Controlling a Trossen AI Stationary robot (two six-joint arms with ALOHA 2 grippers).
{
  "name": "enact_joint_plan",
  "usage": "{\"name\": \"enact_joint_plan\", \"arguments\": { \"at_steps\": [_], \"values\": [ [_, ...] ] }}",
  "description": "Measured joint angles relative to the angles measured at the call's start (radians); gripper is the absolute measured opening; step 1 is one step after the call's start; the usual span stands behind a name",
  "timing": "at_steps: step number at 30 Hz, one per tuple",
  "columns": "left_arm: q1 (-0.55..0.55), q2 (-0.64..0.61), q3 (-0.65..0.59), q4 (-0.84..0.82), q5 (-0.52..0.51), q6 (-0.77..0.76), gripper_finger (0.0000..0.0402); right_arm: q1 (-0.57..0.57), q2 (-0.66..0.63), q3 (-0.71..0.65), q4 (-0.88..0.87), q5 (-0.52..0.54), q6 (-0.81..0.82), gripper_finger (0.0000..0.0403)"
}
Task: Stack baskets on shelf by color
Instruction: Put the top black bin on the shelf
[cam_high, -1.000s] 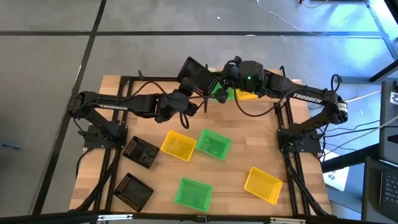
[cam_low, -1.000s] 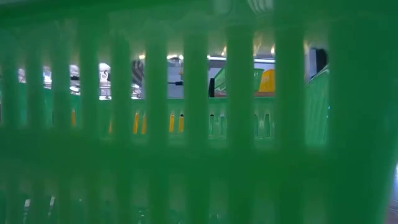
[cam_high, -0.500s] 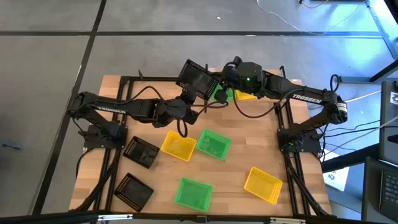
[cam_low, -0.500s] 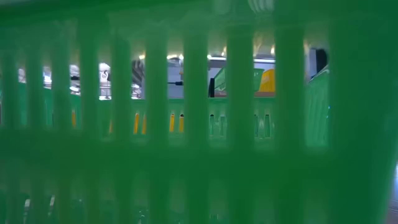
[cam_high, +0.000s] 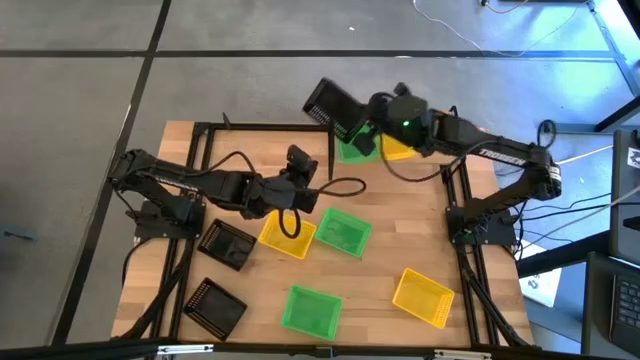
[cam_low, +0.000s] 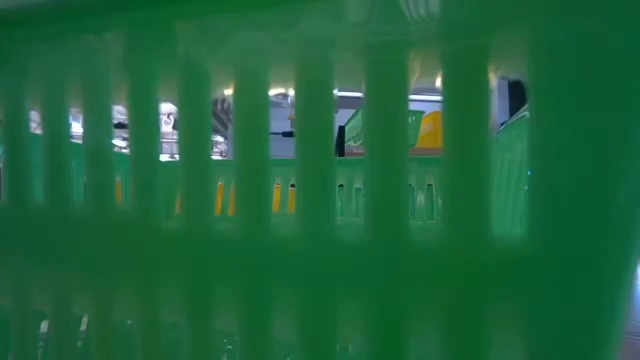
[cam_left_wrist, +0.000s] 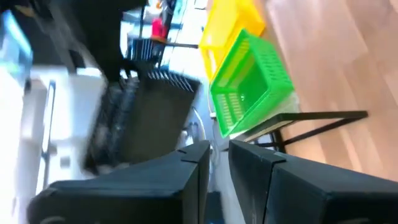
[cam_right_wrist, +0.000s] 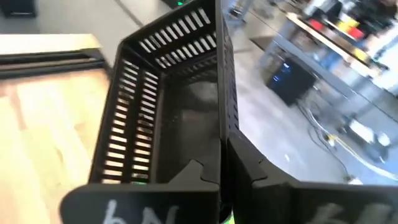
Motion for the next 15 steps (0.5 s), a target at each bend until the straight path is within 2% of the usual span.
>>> {"name": "enact_joint_plan", "arguments": {
  "at_steps": [8, 15],
  "values": [
    [-0.001, 0.000, 0.000, -0.002, -0.169, -0.198, 0.0055, -0.007, -0.100, 0.157, -0.388, 0.116, 0.131, 0.0000],
    [0.033, 0.000, 0.000, -0.002, -0.188, -0.264, 0.0055, -0.023, -0.224, 0.200, -0.721, 0.259, 0.441, 0.0000]
  ]
}}
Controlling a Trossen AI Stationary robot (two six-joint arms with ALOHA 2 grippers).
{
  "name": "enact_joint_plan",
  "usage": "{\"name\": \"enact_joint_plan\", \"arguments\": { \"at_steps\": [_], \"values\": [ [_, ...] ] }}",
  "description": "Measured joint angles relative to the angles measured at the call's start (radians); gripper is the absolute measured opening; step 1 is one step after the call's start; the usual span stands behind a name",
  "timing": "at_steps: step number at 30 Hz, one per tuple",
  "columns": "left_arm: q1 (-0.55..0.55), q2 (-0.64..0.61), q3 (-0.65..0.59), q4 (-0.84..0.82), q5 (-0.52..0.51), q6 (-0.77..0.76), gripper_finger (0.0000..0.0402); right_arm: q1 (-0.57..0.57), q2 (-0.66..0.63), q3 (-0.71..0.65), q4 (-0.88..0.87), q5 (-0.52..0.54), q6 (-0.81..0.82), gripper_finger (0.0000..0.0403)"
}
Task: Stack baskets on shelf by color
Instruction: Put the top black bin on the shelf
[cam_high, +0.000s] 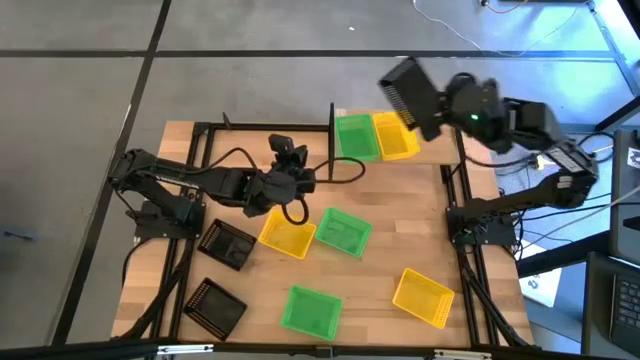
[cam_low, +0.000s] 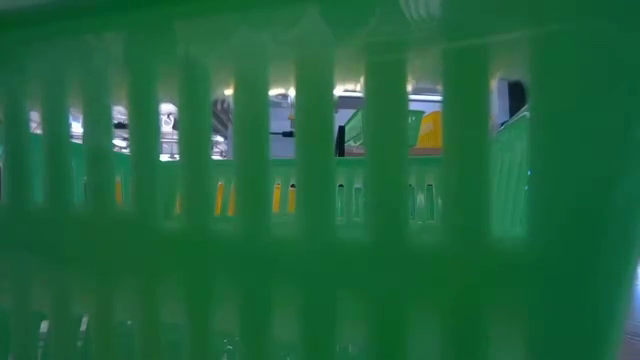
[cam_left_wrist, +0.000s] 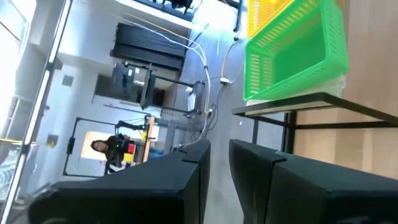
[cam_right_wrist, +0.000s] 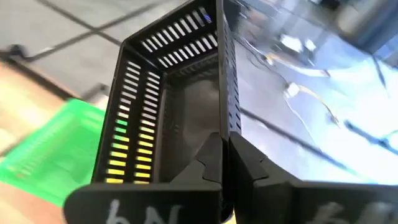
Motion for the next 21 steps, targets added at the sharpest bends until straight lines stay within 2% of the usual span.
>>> {"name": "enact_joint_plan", "arguments": {
  "at_steps": [5, 11, 17, 21],
  "values": [
    [0.036, 0.000, 0.000, 0.000, 0.050, -0.057, 0.0055, 0.000, -0.069, 0.000, -0.267, 0.021, 0.279, 0.0000],
    [0.107, -0.026, 0.002, 0.006, 0.230, -0.200, 0.0055, -0.007, -0.169, -0.067, -0.270, -0.029, 0.446, 0.0000],
    [0.169, -0.043, 0.000, 0.001, 0.331, -0.279, 0.0055, -0.039, -0.290, -0.217, -0.272, -0.082, 0.588, 0.0000],
    [0.206, -0.065, 0.003, 0.005, 0.457, -0.300, 0.0055, -0.054, -0.362, -0.319, -0.267, -0.102, 0.652, 0.0000]
  ]
}}
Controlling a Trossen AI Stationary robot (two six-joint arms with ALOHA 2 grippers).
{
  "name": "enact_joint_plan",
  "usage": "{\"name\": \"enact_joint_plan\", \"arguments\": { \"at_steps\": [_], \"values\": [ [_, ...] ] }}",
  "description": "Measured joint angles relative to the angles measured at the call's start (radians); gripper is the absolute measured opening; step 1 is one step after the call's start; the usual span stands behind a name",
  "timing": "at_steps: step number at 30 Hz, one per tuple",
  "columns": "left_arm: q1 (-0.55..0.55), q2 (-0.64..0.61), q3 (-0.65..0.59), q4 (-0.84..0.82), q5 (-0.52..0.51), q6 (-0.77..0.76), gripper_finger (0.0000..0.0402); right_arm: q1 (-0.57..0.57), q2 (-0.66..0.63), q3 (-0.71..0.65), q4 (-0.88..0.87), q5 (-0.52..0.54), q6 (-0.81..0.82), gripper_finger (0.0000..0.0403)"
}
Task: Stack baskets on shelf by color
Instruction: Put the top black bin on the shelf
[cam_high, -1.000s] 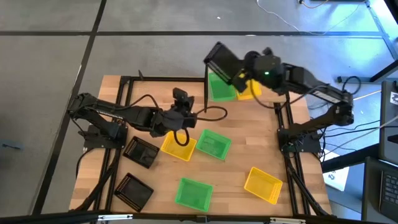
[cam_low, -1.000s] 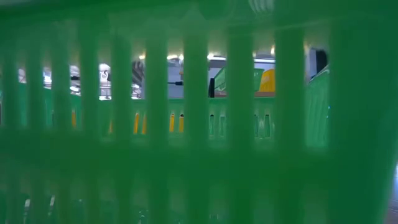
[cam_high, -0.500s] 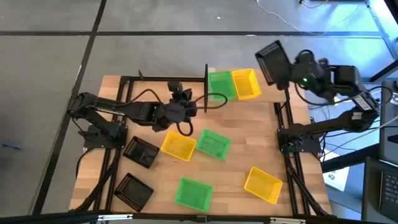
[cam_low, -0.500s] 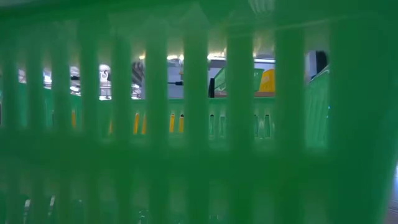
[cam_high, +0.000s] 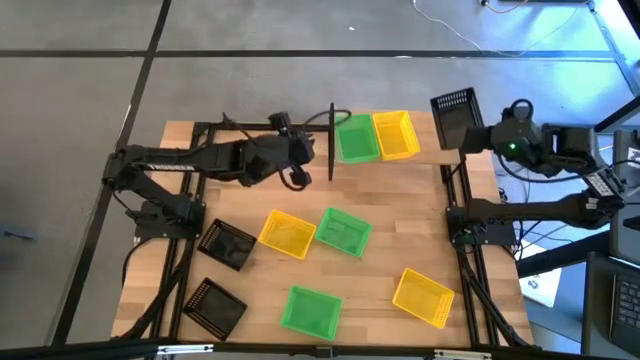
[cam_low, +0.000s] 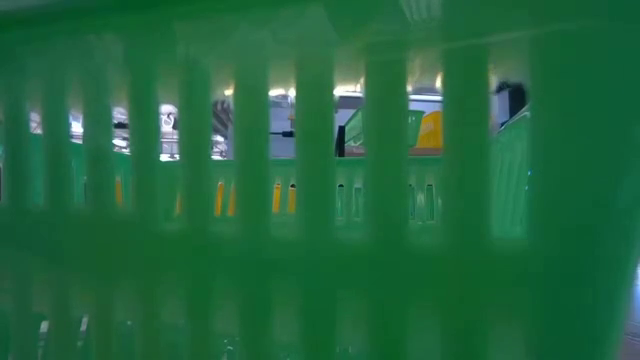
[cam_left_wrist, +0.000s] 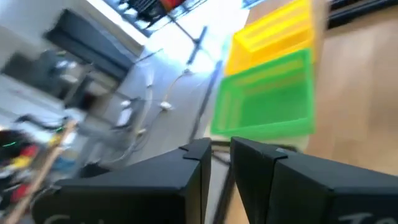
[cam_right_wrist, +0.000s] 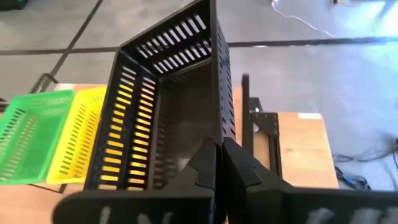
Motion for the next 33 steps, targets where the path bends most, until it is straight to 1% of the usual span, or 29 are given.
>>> {"name": "enact_joint_plan", "arguments": {
  "at_steps": [2, 6, 7, 9, 10, 12, 16, 19, 24, 28, 31, 33],
  "values": [
    [0.024, -0.013, -0.002, -0.010, 0.093, -0.042, 0.0055, -0.005, -0.023, -0.042, 0.017, -0.002, 0.020, 0.0000],
    [0.074, -0.031, 0.016, -0.030, 0.325, -0.147, 0.0055, -0.017, -0.055, -0.107, 0.077, -0.035, 0.023, 0.0000],
    [0.089, -0.039, 0.018, -0.047, 0.369, -0.166, 0.0055, -0.022, -0.059, -0.122, 0.093, -0.040, 0.023, 0.0000],
    [0.107, -0.044, 0.035, -0.021, 0.437, -0.178, 0.0055, -0.035, -0.063, -0.143, 0.110, -0.045, 0.024, 0.0000],
    [0.113, -0.046, 0.039, -0.023, 0.457, -0.186, 0.0055, -0.044, -0.064, -0.151, 0.112, -0.047, 0.030, 0.0000],
    [0.122, -0.050, 0.045, -0.045, 0.470, -0.207, 0.0055, -0.065, -0.066, -0.167, 0.110, -0.063, 0.043, 0.0000],
    [0.118, -0.054, 0.062, -0.031, 0.470, -0.195, 0.0055, -0.109, -0.065, -0.204, 0.115, -0.089, 0.040, 0.0000],
    [0.118, -0.051, 0.065, -0.039, 0.471, -0.193, 0.0055, -0.139, -0.065, -0.224, 0.165, -0.113, -0.006, 0.0000],
    [0.118, -0.052, 0.070, -0.046, 0.471, -0.192, 0.0055, -0.197, -0.065, -0.253, 0.202, -0.117, -0.063, 0.0000],
    [0.118, -0.051, 0.069, -0.048, 0.471, -0.191, 0.0055, -0.254, -0.065, -0.291, 0.264, -0.194, -0.123, 0.0000],
    [0.118, -0.051, 0.069, -0.051, 0.471, -0.191, 0.0055, -0.308, -0.064, -0.311, 0.340, -0.253, -0.197, 0.0000],
    [0.118, -0.051, 0.069, -0.050, 0.471, -0.191, 0.0055, -0.349, -0.065, -0.314, 0.357, -0.272, -0.233, 0.0000]
  ]
}}
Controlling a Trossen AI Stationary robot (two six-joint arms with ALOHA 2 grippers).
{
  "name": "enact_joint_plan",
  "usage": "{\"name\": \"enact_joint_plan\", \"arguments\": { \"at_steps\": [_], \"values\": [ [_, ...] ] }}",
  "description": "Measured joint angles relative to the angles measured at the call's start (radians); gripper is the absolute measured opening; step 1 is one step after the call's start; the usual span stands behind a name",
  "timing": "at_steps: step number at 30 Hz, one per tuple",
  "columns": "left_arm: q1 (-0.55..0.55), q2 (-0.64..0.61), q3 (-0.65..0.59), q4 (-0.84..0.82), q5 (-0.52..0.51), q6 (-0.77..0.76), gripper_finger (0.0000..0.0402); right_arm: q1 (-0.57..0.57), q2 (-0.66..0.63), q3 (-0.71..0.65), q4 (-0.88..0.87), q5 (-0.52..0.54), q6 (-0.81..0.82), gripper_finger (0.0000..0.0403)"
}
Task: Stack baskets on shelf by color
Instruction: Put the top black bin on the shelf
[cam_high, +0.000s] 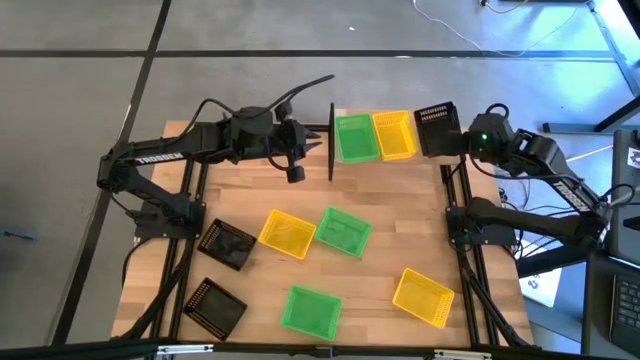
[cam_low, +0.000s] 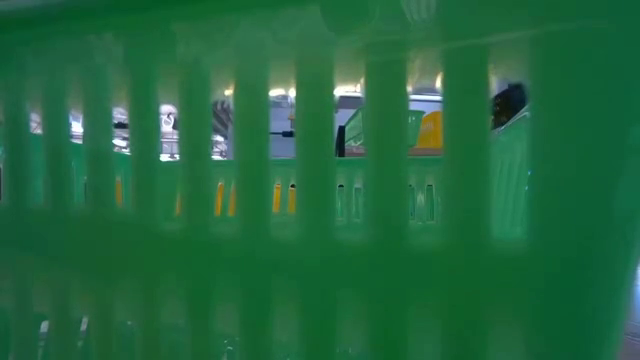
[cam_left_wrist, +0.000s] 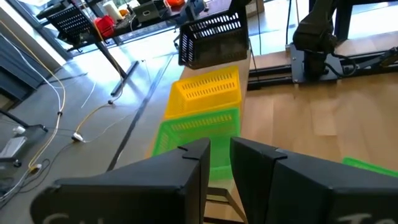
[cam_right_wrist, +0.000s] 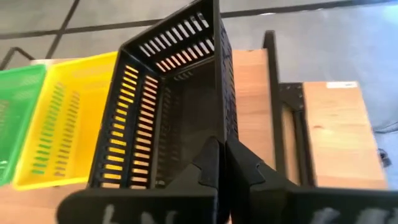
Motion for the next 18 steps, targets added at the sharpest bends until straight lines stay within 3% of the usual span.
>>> {"name": "enact_joint_plan", "arguments": {
  "at_steps": [18],
  "values": [
    [0.000, 0.000, 0.000, 0.000, 0.000, 0.001, 0.0055, -0.275, 0.025, -0.067, 0.092, -0.217, -0.224, 0.0000]
  ]
}}
